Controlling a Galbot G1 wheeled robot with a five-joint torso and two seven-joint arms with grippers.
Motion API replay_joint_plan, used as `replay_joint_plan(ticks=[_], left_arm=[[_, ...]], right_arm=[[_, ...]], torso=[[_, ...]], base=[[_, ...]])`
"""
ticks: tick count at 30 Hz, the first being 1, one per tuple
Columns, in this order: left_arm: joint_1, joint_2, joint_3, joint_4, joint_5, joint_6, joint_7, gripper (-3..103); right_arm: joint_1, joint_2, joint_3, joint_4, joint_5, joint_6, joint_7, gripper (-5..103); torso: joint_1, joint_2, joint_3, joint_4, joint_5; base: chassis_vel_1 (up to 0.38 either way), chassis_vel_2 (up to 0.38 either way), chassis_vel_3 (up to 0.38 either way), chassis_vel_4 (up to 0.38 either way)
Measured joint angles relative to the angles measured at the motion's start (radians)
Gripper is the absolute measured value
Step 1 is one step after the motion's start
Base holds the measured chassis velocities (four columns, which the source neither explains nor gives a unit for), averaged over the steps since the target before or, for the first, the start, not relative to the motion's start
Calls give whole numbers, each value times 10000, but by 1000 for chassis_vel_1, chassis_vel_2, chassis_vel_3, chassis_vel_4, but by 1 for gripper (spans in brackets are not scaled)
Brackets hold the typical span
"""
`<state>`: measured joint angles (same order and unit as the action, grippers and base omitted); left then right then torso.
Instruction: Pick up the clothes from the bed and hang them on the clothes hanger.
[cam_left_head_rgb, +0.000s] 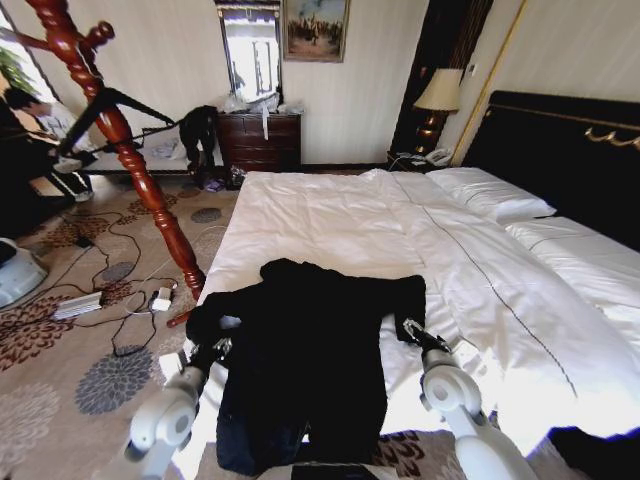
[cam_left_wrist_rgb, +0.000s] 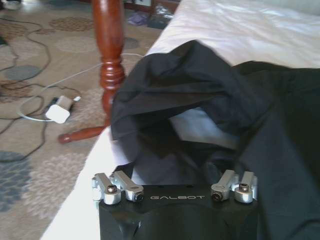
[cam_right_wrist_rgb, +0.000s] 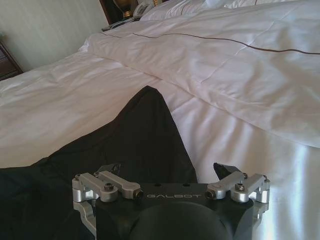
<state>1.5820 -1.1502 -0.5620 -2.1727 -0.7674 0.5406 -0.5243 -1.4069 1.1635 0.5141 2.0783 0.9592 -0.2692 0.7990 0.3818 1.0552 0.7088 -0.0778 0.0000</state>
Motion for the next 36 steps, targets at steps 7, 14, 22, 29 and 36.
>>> replay_joint_plan(ticks=[7,14,22,29,36], left_arm=[[-111,-176,0,323,75,41,9,100],[-252,-567,94,703,168,-147,-166,102],[-576,-703,22,1093,47,-970,-23,72],[-656,-679,-175,1293,11,-1171,138,50],[-821,-95,-862,1045,483,-1306,388,23]], right_arm=[[-26,-5,0,7,0,6,36,100],[-130,-91,62,92,7,13,94,100],[-272,-83,116,251,7,22,147,100],[-375,2,116,357,-18,22,171,100],[-556,43,116,539,-68,22,200,100]], torso=[[0,0,0,-2,0],[0,0,0,-1,-2],[0,-1,1,-2,-1],[0,-1,1,-1,-1],[1,-1,1,-4,-4]], base=[[0,0,0,0],[0,0,0,0],[0,0,0,0],[0,0,0,0],[0,0,0,0]])
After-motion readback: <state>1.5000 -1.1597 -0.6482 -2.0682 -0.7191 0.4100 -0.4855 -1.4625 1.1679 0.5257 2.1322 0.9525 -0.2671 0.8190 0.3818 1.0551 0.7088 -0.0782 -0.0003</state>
